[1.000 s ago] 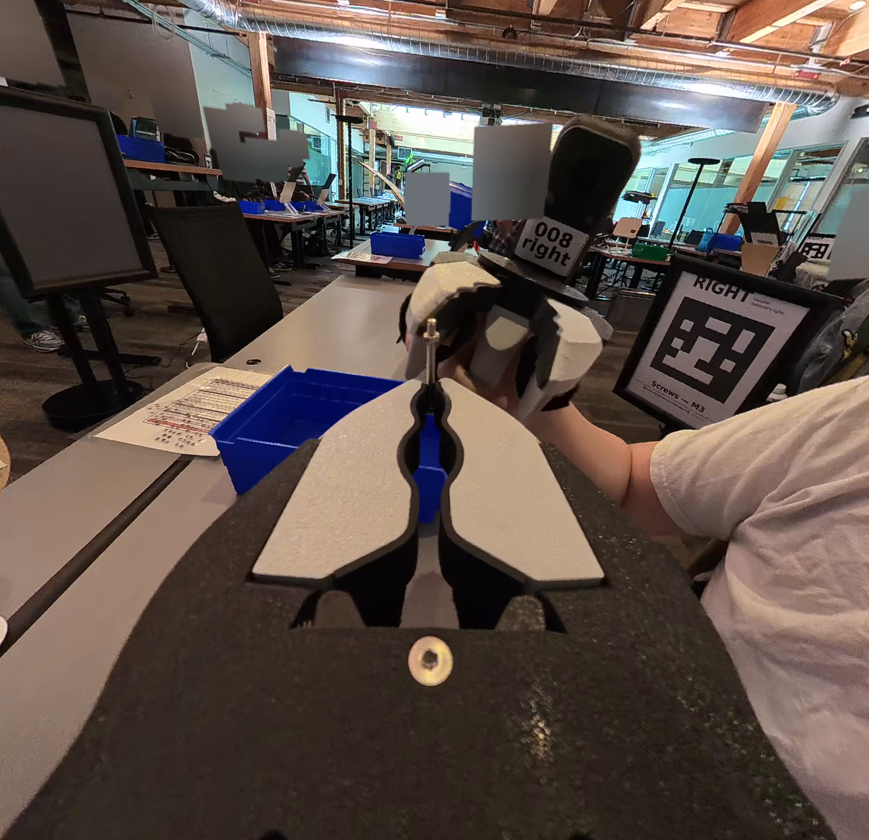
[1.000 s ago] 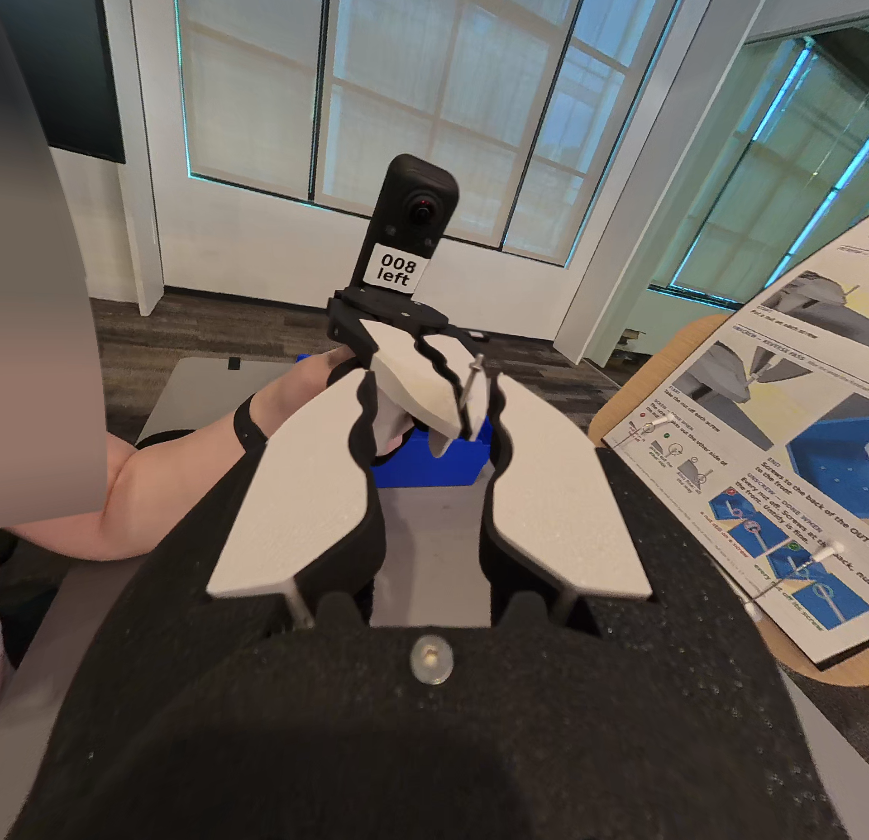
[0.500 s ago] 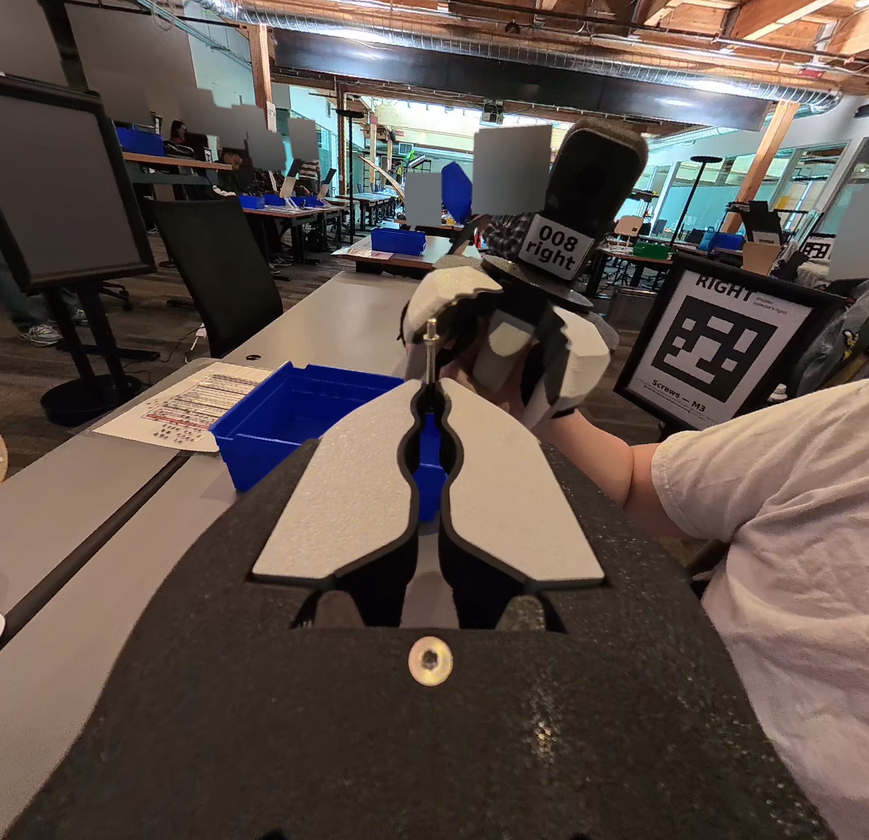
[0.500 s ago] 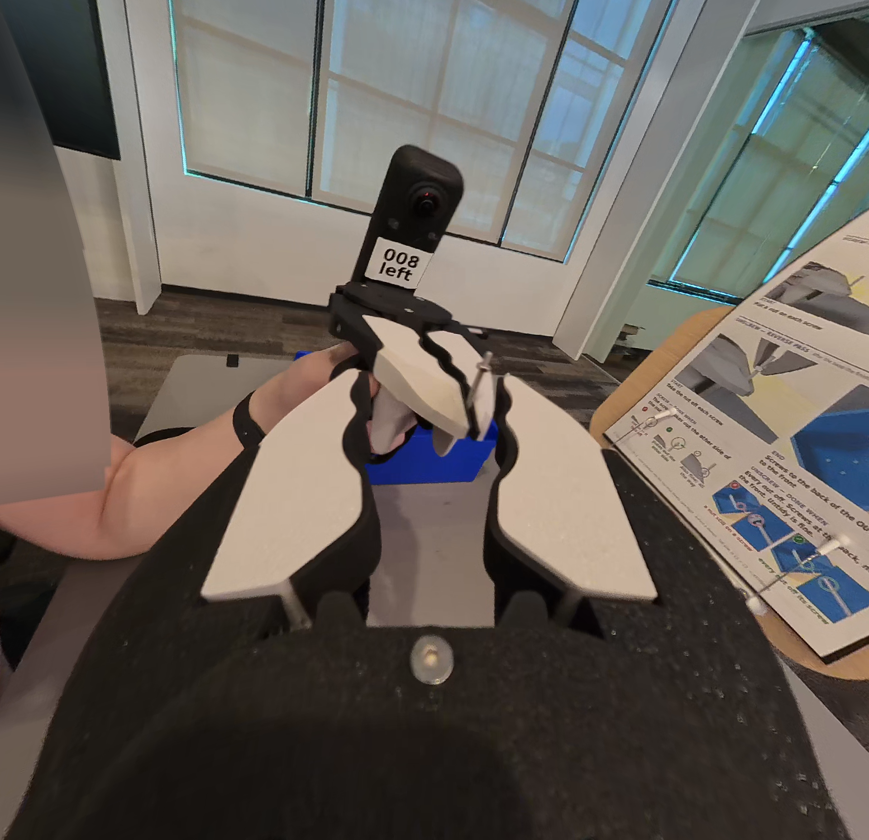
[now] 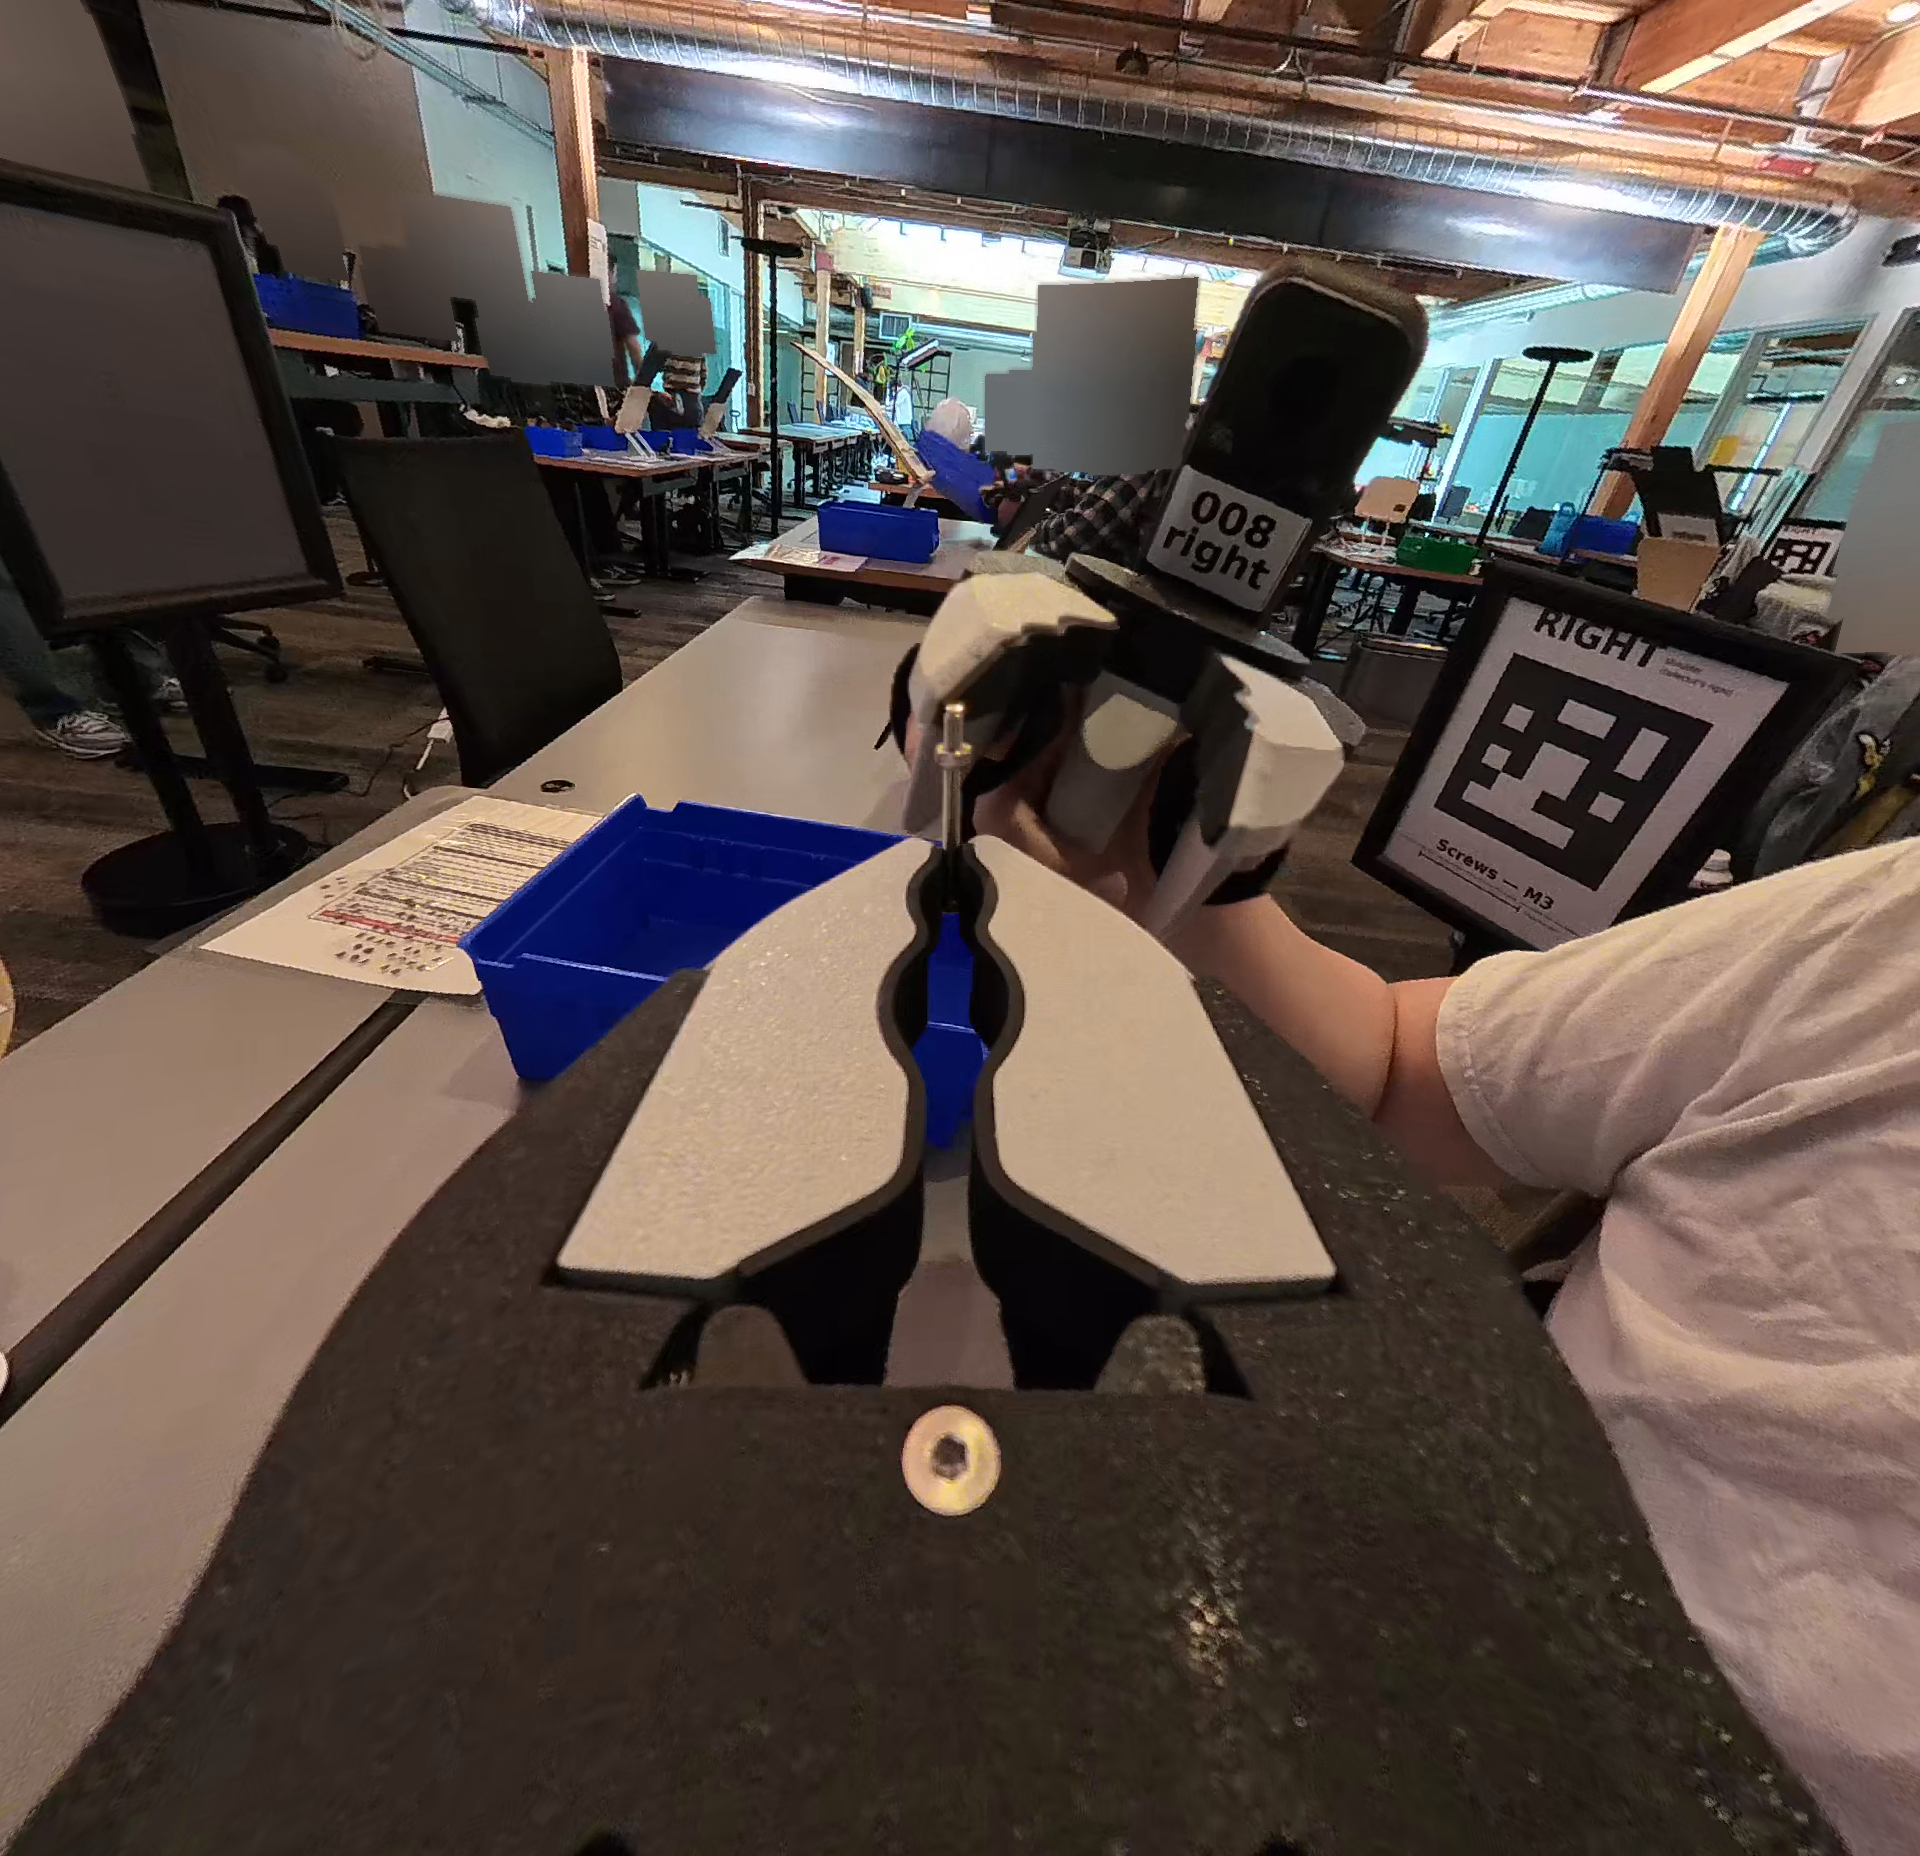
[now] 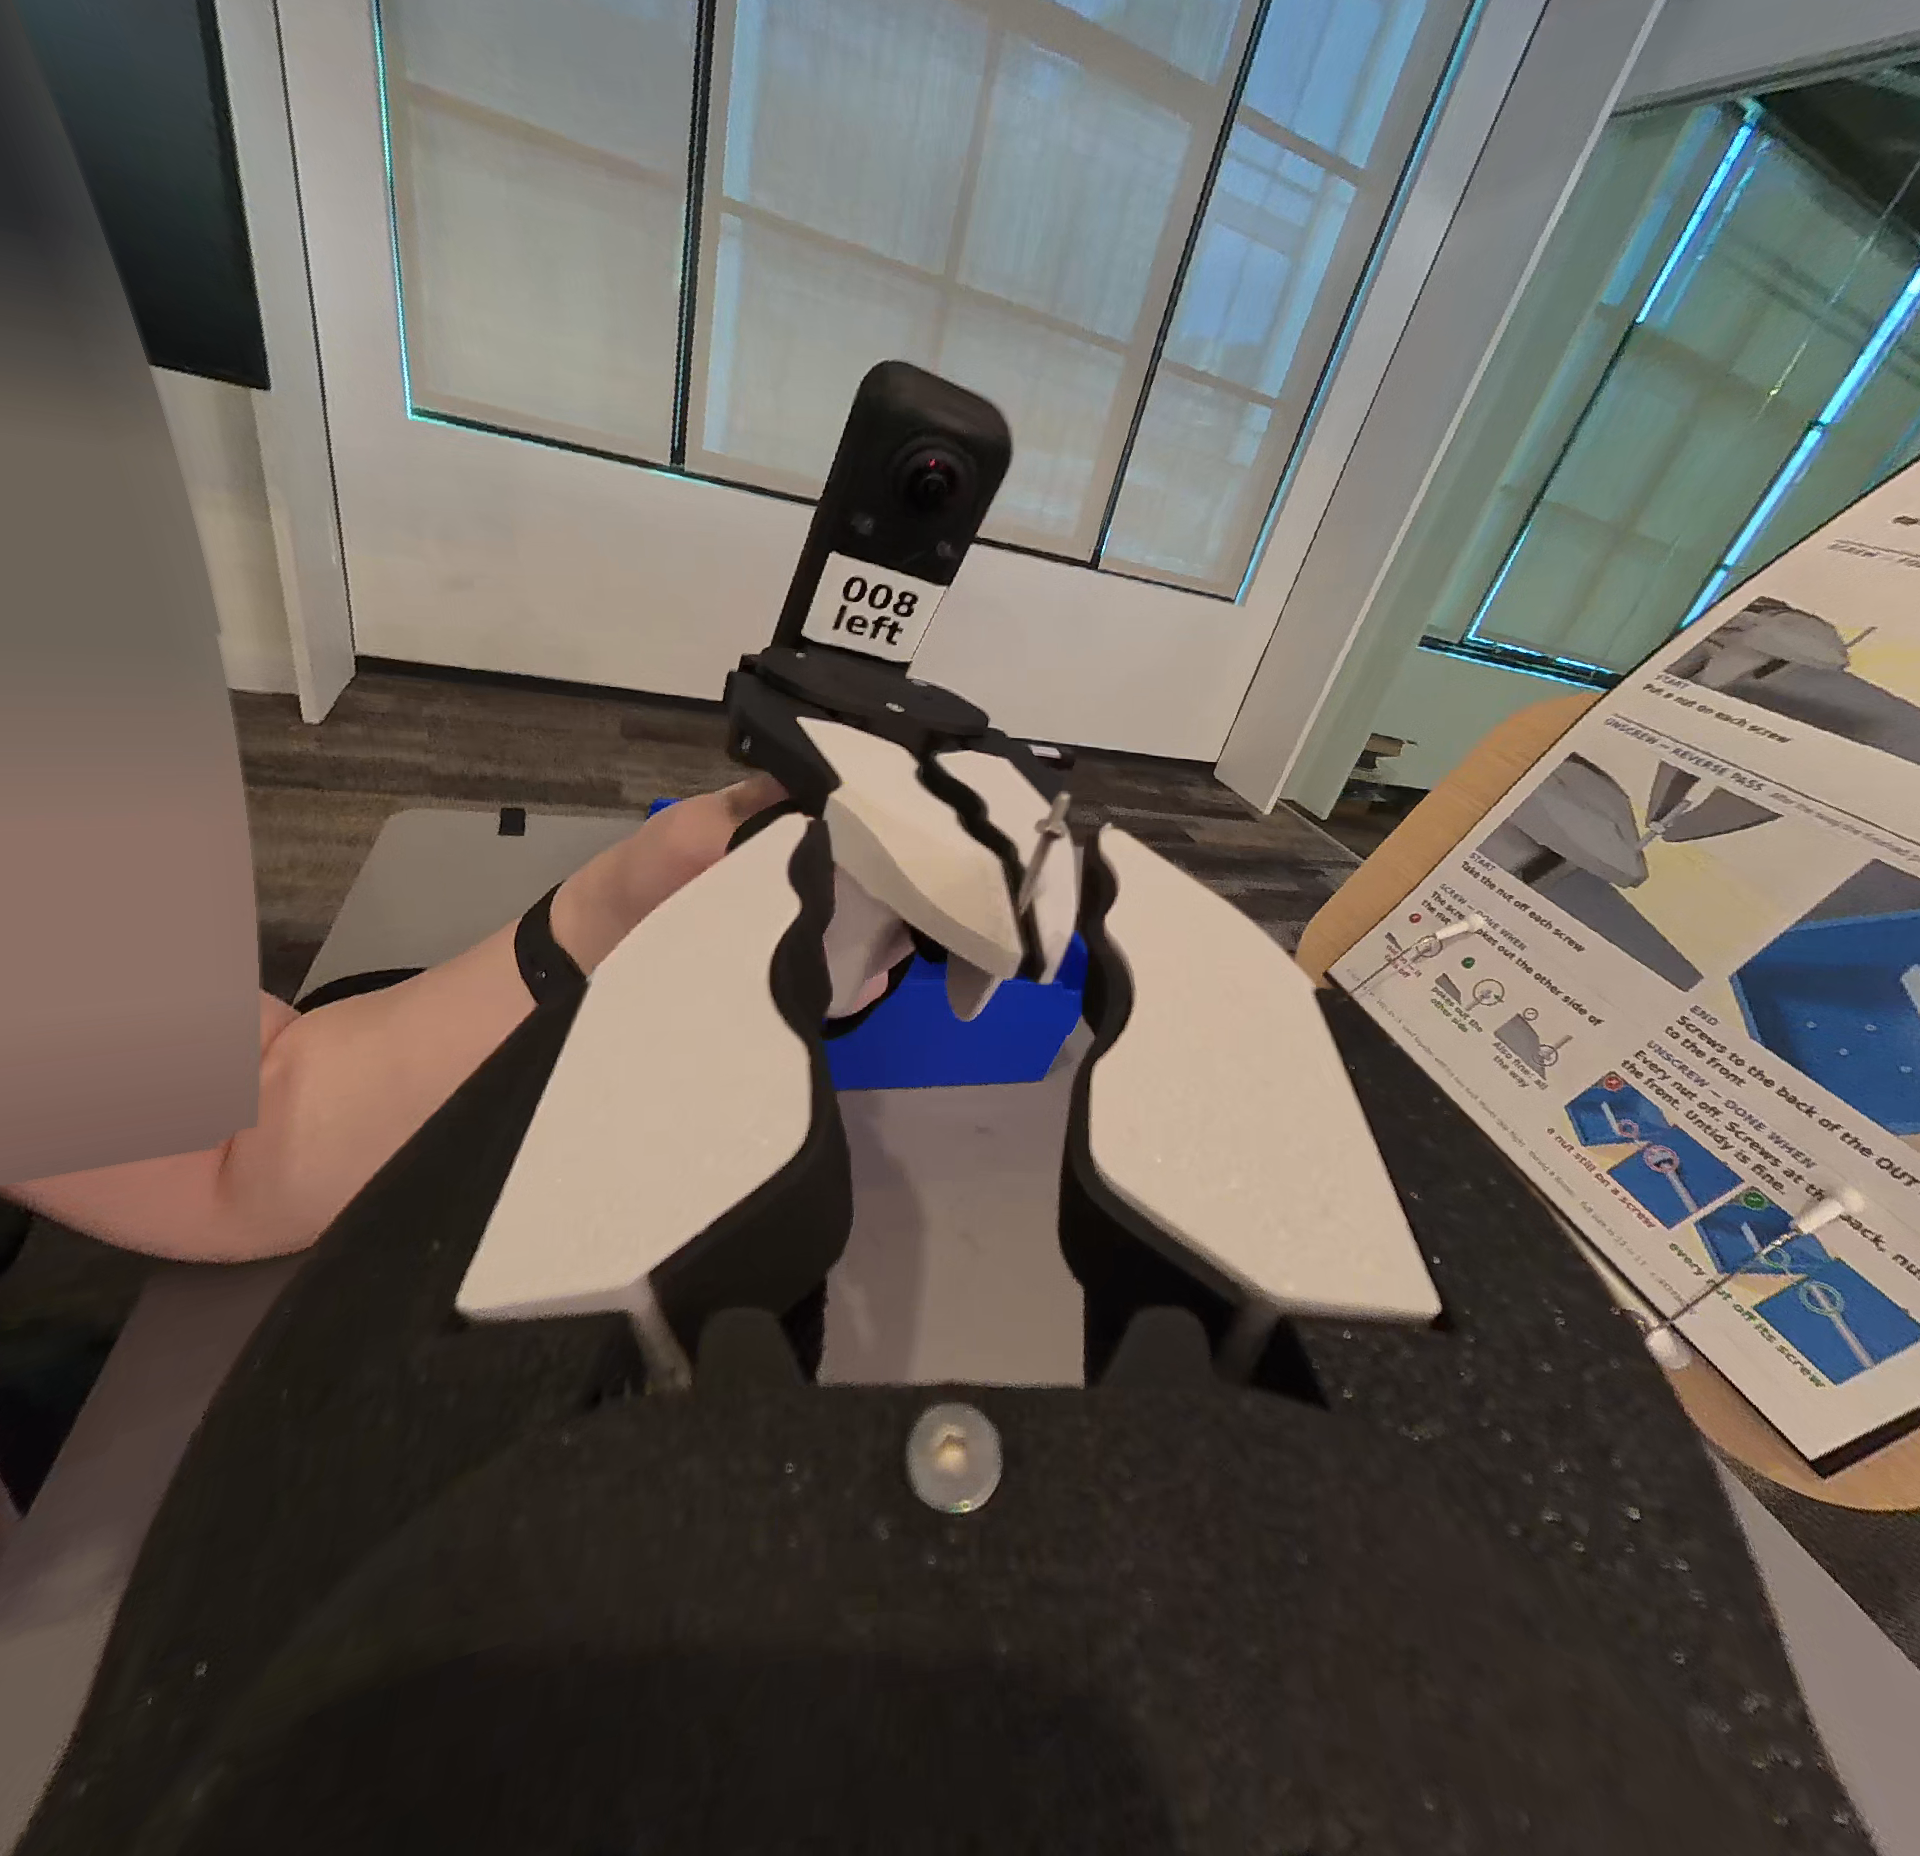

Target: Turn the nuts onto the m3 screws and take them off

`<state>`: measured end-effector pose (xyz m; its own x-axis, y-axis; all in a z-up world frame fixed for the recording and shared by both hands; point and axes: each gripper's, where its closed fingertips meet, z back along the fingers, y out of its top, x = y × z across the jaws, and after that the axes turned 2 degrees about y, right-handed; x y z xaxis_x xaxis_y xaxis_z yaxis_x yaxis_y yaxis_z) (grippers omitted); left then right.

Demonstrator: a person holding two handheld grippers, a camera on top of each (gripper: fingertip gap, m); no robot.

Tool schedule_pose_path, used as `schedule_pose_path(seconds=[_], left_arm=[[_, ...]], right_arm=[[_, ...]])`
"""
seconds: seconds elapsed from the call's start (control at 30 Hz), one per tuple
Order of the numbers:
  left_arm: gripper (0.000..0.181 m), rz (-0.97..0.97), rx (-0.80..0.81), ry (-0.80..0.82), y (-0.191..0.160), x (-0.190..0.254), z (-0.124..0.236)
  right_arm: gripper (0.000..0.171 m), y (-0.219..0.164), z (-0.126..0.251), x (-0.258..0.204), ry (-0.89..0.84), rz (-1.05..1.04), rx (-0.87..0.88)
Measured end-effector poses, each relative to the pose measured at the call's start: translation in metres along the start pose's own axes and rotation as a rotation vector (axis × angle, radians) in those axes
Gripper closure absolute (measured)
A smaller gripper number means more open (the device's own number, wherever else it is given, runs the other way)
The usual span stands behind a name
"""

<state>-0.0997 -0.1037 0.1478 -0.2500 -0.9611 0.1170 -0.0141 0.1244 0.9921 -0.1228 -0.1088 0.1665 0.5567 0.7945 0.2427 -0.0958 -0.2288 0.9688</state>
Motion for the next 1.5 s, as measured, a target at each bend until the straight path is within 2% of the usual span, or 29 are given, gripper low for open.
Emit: schedule_pose_path(seconds=[0.3, 0.4, 0.5, 0.63, 0.87, 1.17, 1.27, 1.5], left_arm=[[0.18, -0.017, -0.017, 0.003, -0.003, 0.002, -0.003], [0.18, -0.002, 0.006, 0.008, 0.001, 0.0, 0.002], [0.18, 0.012, 0.016, -0.017, 0.003, 0.002, 0.003], [0.18, 0.001, -0.01, -0.022, -0.001, 0.005, -0.001], [0.18, -0.009, -0.018, -0.022, -0.001, 0.007, -0.001], [0.18, -0.009, -0.031, -0.03, -0.003, 0.008, -0.001], [0.18, -0.011, -0.037, -0.026, -0.004, 0.008, 0.0], [0.18, -0.016, -0.049, -0.02, -0.006, 0.007, -0.003]], right_arm=[[0.125, -0.006, -0.011, -0.004, 0.036, 0.001, -0.041], [0.139, 0.0, 0.004, -0.003, 0.014, -0.003, 0.011], [0.146, 0.002, 0.014, 0.01, -0.022, -0.097, 0.055], [0.152, -0.005, 0.007, 0.015, 0.004, -0.186, 0.044], [0.164, -0.011, -0.002, 0.01, 0.038, -0.193, 0.013], [0.165, -0.013, -0.004, 0.008, 0.067, -0.218, 0.015], [0.154, -0.012, -0.003, 0.013, 0.036, -0.224, 0.022], [0.154, -0.005, -0.004, 0.005, 0.093, -0.217, 0.039]])
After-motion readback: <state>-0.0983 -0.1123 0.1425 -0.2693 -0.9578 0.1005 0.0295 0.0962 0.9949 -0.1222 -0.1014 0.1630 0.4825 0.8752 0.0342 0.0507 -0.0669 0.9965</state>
